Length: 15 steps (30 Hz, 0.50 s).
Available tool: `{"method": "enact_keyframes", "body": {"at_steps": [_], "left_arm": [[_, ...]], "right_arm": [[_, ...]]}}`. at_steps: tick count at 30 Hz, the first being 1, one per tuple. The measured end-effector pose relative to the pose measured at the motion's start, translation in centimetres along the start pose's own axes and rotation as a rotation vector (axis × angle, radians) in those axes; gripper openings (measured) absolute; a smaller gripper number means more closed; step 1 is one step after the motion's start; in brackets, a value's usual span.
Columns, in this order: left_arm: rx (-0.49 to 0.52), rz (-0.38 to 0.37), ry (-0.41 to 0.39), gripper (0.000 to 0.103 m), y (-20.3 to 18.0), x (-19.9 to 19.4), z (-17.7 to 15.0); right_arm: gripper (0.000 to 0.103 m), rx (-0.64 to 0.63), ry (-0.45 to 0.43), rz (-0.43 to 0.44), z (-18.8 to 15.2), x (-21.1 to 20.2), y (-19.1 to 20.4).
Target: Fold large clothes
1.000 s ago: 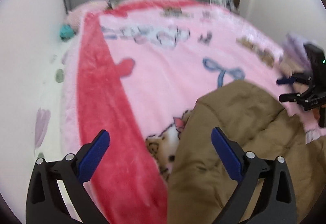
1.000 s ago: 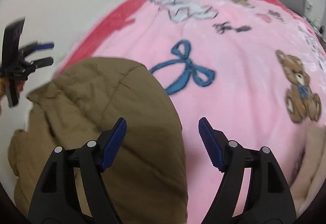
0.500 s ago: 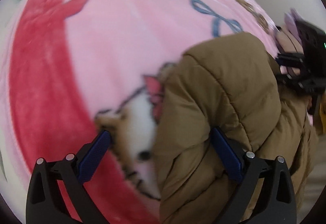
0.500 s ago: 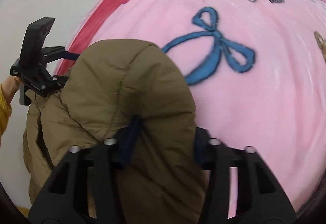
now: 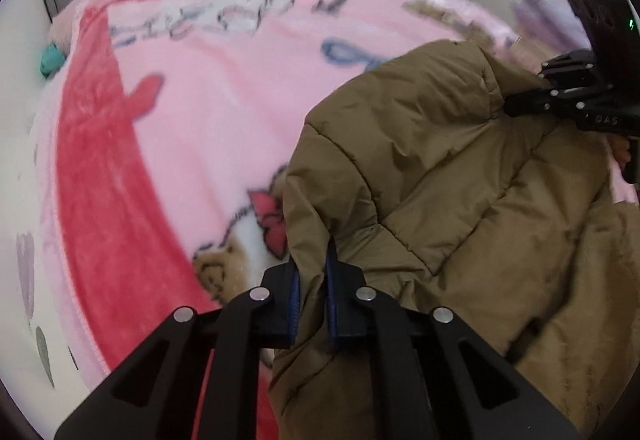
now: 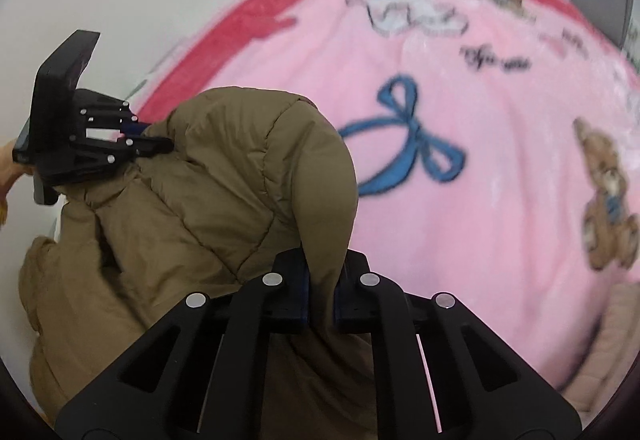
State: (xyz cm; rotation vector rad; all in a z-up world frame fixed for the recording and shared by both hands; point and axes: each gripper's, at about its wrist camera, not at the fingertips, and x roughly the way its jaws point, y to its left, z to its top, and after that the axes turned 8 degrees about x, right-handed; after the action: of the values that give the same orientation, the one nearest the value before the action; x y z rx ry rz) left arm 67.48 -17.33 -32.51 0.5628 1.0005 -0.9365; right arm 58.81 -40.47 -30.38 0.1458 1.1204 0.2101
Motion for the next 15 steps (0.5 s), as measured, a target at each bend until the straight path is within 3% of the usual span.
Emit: {"method": "enact_keyframes", "body": {"at_steps": [3,6,8,10,15], "left_arm": [[0.028,0.008,-0.107,0.01,-1.1,-4.6,-0.3],[0.128,0.045,-0.186,0.01,-4.1,-9.7,-1.7],[0.197,0.06,-0.244,0.01,-6.9,-13.2,-3.0],[0.205,0.058,-0.3,0.011,-9.4,-16.5,-4.9],[0.289,0.076,-0.342,0.011,-16.2,-20.7,-9.8]], "right_arm": [[0.007,-0.048,-0.081,0.003,-1.1,-4.2,1.7],[0.007,-0.096,-0.196,0.015,-4.0,-9.0,3.8],[0.007,-0.109,-0.283,0.016,-6.8,-12.0,5.3],[0.007,-0.118,-0.34,0.036,-10.1,-14.6,6.8],[0.007,-0.137,-0.392,0.048,-16.9,-18.6,9.3]]}}
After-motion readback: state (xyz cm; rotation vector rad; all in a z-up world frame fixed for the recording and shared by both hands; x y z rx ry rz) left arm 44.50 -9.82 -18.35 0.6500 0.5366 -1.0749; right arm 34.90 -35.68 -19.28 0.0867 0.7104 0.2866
